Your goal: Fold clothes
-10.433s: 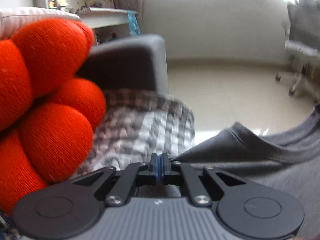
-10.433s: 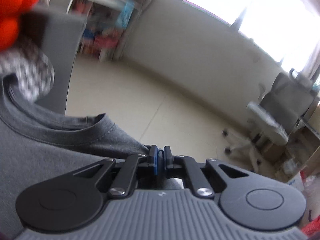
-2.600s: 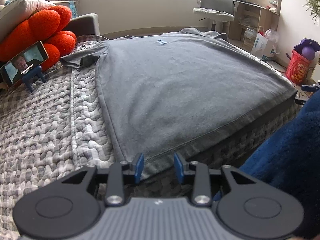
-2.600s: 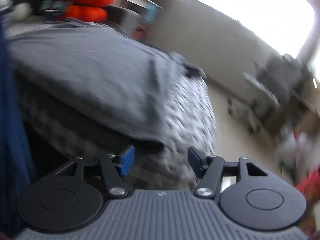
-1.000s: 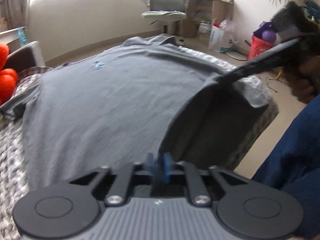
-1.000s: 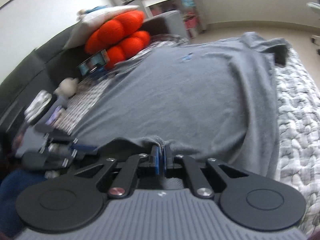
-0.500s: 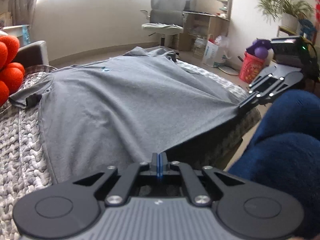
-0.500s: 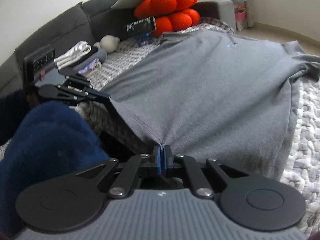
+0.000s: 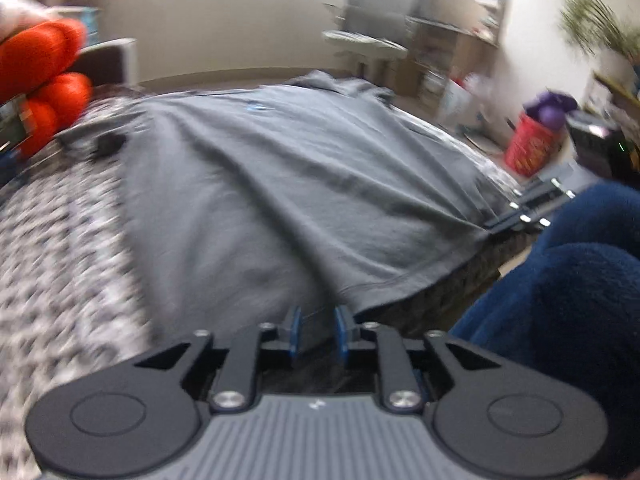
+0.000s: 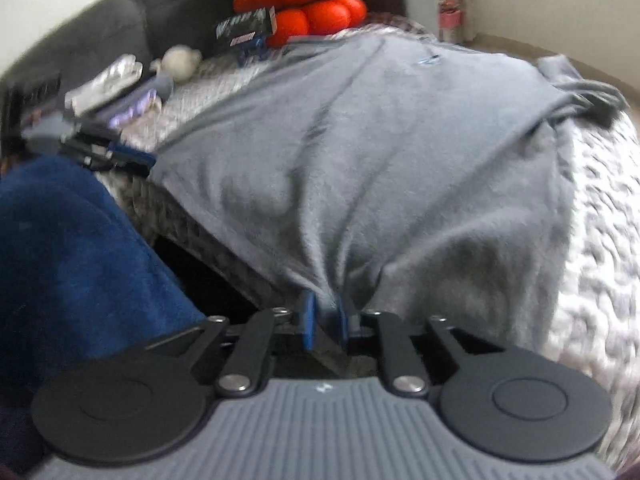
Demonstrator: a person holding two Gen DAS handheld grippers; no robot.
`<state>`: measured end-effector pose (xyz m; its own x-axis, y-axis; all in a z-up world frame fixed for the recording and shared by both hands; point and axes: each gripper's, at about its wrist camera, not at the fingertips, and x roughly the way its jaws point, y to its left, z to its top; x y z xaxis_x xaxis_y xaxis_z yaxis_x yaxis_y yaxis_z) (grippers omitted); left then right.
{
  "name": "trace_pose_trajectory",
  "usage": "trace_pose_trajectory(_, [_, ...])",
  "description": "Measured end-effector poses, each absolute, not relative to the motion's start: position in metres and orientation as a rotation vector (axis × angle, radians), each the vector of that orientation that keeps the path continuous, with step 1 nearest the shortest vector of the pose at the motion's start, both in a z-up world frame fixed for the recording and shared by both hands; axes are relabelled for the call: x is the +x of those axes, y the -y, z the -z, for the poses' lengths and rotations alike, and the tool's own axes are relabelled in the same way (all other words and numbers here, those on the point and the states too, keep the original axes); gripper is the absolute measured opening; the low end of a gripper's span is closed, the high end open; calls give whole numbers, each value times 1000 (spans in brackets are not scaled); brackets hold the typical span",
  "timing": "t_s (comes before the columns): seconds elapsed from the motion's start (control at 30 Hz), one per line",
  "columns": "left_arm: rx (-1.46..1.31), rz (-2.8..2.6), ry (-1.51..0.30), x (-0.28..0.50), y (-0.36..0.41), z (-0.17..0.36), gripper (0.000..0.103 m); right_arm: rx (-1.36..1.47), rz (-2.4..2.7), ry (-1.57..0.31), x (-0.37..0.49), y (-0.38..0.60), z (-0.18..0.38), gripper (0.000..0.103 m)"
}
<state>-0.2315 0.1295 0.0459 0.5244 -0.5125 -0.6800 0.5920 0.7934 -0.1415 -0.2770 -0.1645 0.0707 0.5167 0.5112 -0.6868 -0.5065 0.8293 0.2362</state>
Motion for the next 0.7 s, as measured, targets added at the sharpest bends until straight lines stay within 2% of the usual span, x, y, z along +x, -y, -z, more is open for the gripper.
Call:
trace_pose_trajectory(0.07, [56, 609, -785, -234, -147, -45, 23, 48, -591, -796, -286, 174, -75, 44])
trace_pose_trajectory(0.2, [-31, 473, -824, -225, -168, -38, 26, 154, -447, -748, -296, 205, -80, 44])
trace_pose_trajectory(0.4, [-55, 367, -839, -212, -164, -29, 38, 286, -225, -733, -302, 244, -76, 44])
trace_pose_trajectory(0.6, [-70, 280, -841, -209, -163, -27, 38, 288, -210, -748, -300, 235, -71, 44])
trace_pose_trajectory(0.7, [-84, 252, -840, -210, -167, -28, 38, 219, -201, -773, -296, 220, -65, 37])
